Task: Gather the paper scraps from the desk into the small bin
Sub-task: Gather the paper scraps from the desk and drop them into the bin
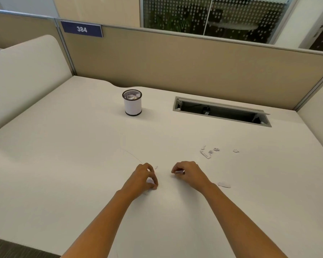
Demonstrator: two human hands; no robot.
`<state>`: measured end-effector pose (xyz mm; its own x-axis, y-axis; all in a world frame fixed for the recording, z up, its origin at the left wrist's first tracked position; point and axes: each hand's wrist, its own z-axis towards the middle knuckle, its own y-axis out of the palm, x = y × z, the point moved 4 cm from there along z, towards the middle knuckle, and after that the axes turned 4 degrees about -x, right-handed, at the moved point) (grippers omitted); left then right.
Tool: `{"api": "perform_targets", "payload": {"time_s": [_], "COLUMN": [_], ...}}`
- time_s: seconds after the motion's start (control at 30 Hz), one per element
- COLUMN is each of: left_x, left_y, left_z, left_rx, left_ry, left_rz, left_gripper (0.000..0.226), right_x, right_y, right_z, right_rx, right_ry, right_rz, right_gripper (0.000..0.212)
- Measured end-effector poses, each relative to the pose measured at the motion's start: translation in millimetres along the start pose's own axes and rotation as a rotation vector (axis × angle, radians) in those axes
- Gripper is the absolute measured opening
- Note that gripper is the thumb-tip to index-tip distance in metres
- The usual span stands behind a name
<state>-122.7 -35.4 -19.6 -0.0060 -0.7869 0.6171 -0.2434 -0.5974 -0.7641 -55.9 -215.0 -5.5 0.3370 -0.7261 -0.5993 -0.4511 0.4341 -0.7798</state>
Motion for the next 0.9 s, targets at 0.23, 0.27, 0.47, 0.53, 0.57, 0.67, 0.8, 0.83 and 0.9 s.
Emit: {"api": "perform_targets", "payload": {"time_s": [0.23,0.27,0.47,0.53,0.57,0.67,0.8,0.83,0.9], "left_x": [-10.3,-11.1,-15.7,-16.3,-16.4,-15.0,-12.5,-12.1,-11.3], "left_y": [-9.1,-10.0,-16.3,-19.0,-19.7,-20.9,-21.5,-21.6,-22.5], "left_z": [-0.3,-0.6,-3.4,-3.1,-2.6,1.0,8.5,10.7,14.8], "left_rx": [0.064,0.031,-0.165,-0.145,-0.138,-0.122,-0.090,-0.086,-0.081], "left_ry": [-0.061,-0.068,-0.055,-0.057,-0.059,-0.072,-0.091,-0.102,-0.123], "left_rz": [-0.060,-0.066,-0.016,-0.050,-0.063,-0.074,-0.025,-0.021,-0.022], "left_gripper": [0.014,0.021,0.038,0.030,0.026,0.019,0.014,0.014,0.014], "right_x": [-40.6,-43.3,-46.9,-46.5,-46.5,-46.4,-50.6,-51.5,-54.2], "right_y": [19.0,22.3,40.0,41.9,42.6,42.0,39.4,39.0,38.9], "right_z": [29.8,32.8,38.2,37.5,37.6,37.2,40.9,42.5,46.3], "right_rx": [0.111,0.121,0.097,0.063,0.038,0.006,0.022,0.019,-0.001], "right_ry": [-0.053,-0.057,-0.104,-0.149,-0.177,-0.206,-0.217,-0.216,-0.212], "right_rz": [0.084,0.054,-0.111,-0.174,-0.215,-0.252,-0.261,-0.272,-0.311], "right_gripper": [0.021,0.021,0.023,0.022,0.022,0.020,0.020,0.021,0.021]}}
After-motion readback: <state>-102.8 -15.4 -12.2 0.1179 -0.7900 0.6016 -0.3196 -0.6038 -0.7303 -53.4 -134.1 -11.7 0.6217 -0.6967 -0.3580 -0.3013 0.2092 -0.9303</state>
